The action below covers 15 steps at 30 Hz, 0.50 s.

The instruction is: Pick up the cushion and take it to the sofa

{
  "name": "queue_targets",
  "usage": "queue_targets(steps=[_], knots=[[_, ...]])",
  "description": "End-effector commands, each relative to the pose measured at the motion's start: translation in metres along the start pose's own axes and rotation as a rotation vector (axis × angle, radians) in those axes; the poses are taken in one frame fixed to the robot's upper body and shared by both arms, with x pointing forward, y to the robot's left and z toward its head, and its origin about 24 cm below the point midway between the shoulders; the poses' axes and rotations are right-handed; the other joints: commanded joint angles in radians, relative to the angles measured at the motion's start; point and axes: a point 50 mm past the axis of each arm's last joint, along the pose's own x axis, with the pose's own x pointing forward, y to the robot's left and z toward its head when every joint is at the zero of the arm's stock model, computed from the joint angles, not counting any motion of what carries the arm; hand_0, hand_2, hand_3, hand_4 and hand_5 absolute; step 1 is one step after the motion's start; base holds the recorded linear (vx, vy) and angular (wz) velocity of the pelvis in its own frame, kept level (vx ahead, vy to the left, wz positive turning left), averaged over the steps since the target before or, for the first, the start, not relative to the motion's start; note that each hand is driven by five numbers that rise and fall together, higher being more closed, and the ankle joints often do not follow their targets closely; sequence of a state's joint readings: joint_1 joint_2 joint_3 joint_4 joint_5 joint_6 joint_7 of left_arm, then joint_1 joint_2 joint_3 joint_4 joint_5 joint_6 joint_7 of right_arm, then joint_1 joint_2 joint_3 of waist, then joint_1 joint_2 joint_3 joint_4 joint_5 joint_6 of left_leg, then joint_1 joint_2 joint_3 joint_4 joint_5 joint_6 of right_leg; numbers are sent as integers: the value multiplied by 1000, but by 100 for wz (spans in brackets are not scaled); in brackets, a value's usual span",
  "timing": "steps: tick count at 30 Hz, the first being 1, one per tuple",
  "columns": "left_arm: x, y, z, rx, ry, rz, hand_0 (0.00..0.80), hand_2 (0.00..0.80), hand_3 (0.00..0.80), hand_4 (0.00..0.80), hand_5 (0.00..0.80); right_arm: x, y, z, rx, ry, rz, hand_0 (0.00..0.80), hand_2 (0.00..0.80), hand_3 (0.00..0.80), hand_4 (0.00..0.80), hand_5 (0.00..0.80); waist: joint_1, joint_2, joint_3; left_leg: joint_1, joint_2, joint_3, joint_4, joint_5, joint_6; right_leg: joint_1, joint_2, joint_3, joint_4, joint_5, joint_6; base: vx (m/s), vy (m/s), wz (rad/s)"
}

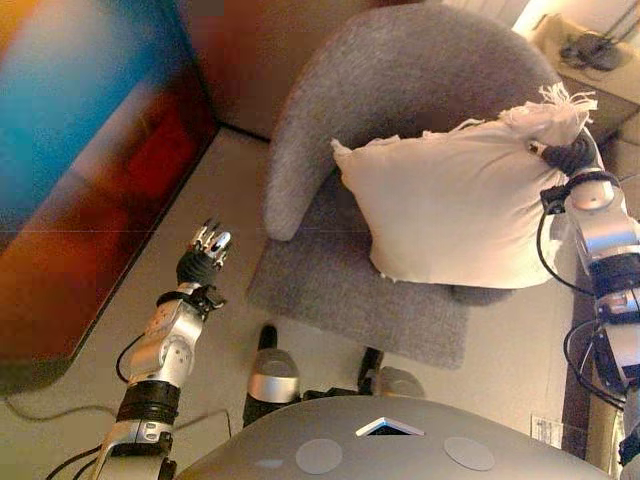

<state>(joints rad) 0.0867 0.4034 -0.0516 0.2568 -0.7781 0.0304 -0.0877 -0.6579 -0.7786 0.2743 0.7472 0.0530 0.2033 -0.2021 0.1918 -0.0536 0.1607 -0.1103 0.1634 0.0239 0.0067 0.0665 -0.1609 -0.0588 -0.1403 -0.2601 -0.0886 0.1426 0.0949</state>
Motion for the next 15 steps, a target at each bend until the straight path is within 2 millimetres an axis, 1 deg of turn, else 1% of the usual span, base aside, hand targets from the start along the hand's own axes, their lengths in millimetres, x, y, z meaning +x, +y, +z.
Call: queue_targets(steps=[1,6,9,10,11,15], knots=[[12,-24,54,53,-202,-130,0,0,0,0,0,11,-46,63,-56,-176,-223,800,800,800,800,800,49,-45,58,-97,-2,-3,67,12,37,12,-82,-36,86,-41,61,-87,-81,20],[13,-34,69,80,-236,-164,0,0,0,0,0,13,-48,69,-31,-151,-281,800,800,800,800,800,88,-65,101,-146,3,-29,82,23,31,13,-73,-67,81,-41,61,-14,-96,27],[10,-36,73,87,-245,-167,0,0,0,0,0,15,-51,68,6,-100,-293,800,800,800,800,800,108,-76,117,-158,4,-41,89,27,30,26,-69,-80,80,-43,62,34,-63,23],[10,-36,74,91,-247,-169,0,0,0,0,0,16,-52,65,3,-71,-299,411,411,411,411,411,112,-79,120,-160,4,-43,89,27,30,30,-68,-83,78,-44,62,34,-44,10],[9,-37,75,94,-248,-172,0,0,0,0,0,16,-55,61,-3,-46,-313,0,0,0,0,0,117,-82,123,-161,4,-43,89,27,30,35,-66,-86,75,-44,63,34,-39,8],[6,-36,76,103,-249,-168,0,0,0,0,0,17,-62,55,14,28,-372,0,0,0,0,0,127,-94,125,-153,6,-35,85,27,32,58,-62,-94,64,-43,65,42,-16,14]])
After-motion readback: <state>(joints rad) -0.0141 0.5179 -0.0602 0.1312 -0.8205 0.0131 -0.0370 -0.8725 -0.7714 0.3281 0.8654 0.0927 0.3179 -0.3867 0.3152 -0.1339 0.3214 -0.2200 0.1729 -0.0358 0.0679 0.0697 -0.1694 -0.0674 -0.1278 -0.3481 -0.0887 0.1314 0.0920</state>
